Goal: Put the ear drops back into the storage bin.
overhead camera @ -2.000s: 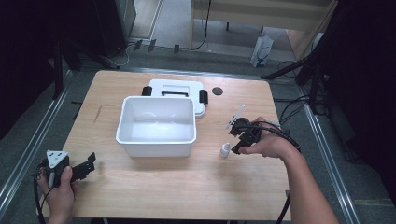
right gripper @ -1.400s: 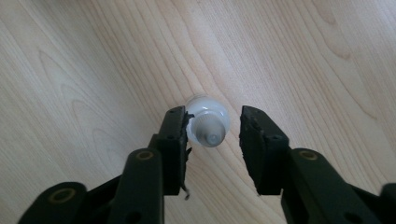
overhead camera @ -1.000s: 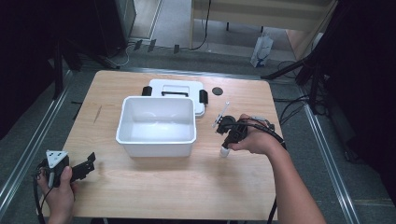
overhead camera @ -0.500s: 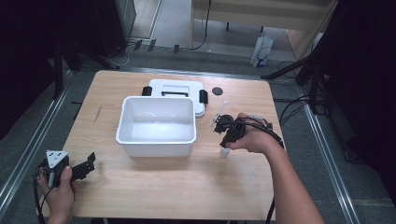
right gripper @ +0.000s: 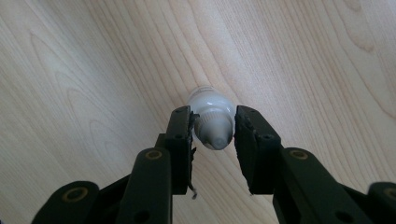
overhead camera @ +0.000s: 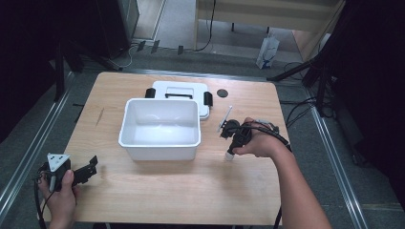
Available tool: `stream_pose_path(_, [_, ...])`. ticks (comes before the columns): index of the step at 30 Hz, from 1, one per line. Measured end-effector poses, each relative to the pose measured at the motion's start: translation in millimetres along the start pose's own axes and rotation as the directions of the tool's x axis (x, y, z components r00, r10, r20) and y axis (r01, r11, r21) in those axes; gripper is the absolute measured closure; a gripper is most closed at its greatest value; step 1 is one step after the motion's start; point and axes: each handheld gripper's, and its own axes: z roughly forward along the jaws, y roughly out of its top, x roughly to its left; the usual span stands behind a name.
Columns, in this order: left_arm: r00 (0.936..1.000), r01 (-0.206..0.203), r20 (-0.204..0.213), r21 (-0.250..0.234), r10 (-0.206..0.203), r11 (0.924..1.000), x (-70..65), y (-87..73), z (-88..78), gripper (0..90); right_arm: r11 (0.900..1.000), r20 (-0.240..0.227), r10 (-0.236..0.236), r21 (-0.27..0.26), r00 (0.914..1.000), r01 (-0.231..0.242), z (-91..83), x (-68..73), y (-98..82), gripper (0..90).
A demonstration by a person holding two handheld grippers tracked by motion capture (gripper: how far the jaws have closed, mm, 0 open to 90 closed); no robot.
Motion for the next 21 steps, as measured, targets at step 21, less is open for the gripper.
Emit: stream_pose_path(21, [1.0,0.001,0.001,0.001,-0.001,1.0,0.4,0.0,0.0,7.6,0.994,0.01,-0.107,-0.002,0.9942,0.107,-27.9,-1.4,9.5,72.3])
